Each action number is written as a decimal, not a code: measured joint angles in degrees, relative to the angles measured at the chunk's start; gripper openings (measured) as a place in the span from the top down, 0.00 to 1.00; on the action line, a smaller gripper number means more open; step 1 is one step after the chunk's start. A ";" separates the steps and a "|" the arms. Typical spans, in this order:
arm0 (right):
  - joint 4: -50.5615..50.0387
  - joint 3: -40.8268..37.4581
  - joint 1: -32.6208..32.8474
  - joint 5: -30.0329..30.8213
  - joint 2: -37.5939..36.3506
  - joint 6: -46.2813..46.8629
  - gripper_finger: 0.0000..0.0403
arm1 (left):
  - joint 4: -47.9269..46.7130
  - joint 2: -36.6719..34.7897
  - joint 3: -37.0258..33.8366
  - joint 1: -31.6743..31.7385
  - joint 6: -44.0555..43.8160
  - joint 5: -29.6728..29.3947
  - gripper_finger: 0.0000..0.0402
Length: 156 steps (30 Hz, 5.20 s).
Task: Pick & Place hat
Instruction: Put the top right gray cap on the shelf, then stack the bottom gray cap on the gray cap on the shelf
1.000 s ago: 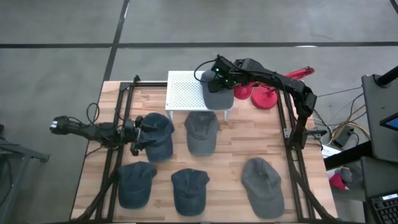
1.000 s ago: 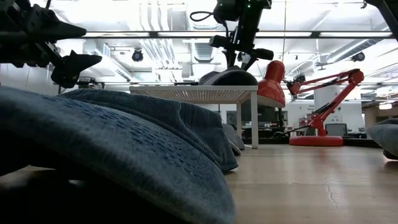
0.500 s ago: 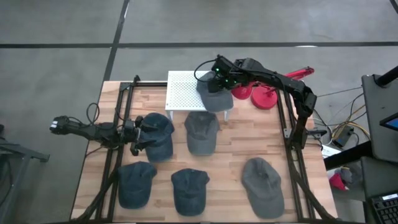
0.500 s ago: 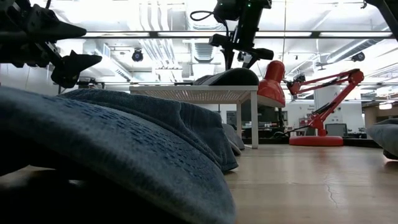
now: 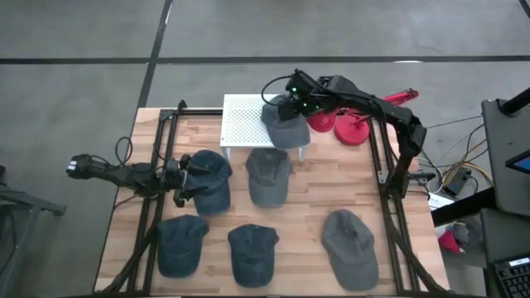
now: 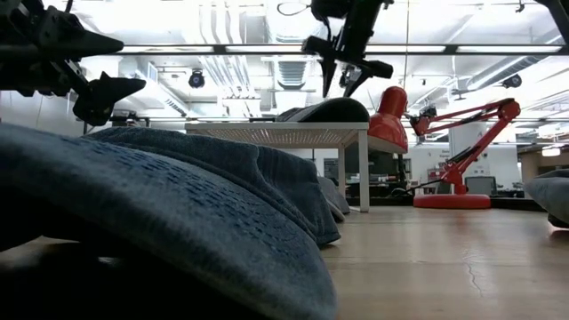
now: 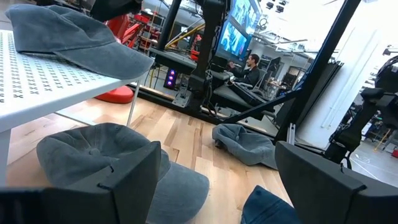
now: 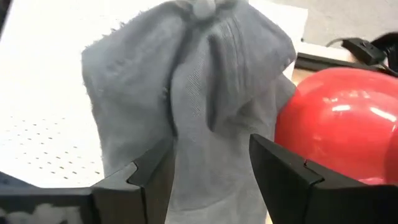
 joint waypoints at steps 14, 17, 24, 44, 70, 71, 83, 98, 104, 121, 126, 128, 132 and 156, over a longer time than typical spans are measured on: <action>19.01 0.02 3.65 -5.44 -1.45 -9.34 0.51 | -0.01 -0.01 0.00 0.00 0.00 -0.01 0.21; 20.74 0.02 4.91 -5.88 -1.47 -10.55 0.51 | -0.01 0.00 0.00 -0.02 0.00 -0.02 0.21; 21.82 -0.02 6.65 -5.99 -1.03 -16.81 0.51 | -0.01 0.00 0.01 -0.02 0.00 -0.01 0.21; 22.65 -0.11 6.95 -3.02 8.88 -27.79 0.52 | 0.03 0.00 0.00 0.00 0.00 0.00 0.21; 20.84 -0.11 4.30 7.90 9.02 -28.98 0.52 | -0.01 0.00 0.01 -0.01 0.00 0.00 0.21; 20.79 -0.11 4.33 8.30 8.87 -28.89 0.52 | 0.01 0.00 0.00 0.00 0.00 -0.02 0.21; 18.86 -0.11 4.57 8.15 3.26 -26.59 0.52 | -0.01 0.00 0.00 -0.01 0.00 -0.01 0.21; -8.35 -0.09 16.70 4.75 -6.16 -18.25 0.52 | 0.02 0.00 0.00 0.00 0.03 -0.01 0.21; -16.28 -0.09 25.37 3.03 -7.75 -11.91 0.52 | 0.00 0.00 0.00 0.00 0.11 -0.01 0.21; -24.35 -3.39 47.51 -5.96 -8.20 18.82 0.52 | -0.01 0.00 0.00 0.00 0.07 -0.02 0.21; -24.28 -5.00 53.14 -7.48 -8.20 28.13 0.52 | -0.01 0.00 0.00 0.00 0.07 0.00 0.21; -24.22 -5.87 55.35 -7.60 -8.20 31.39 0.52 | -0.01 0.00 0.00 0.00 0.07 0.00 0.21; -24.26 -7.61 59.25 -9.53 -8.20 37.23 0.52 | -0.01 0.00 0.00 0.00 0.06 -0.01 0.21; -12.91 -25.50 75.19 -14.32 -8.18 59.43 0.25 | -0.01 0.00 0.83 0.00 -1.16 0.00 0.21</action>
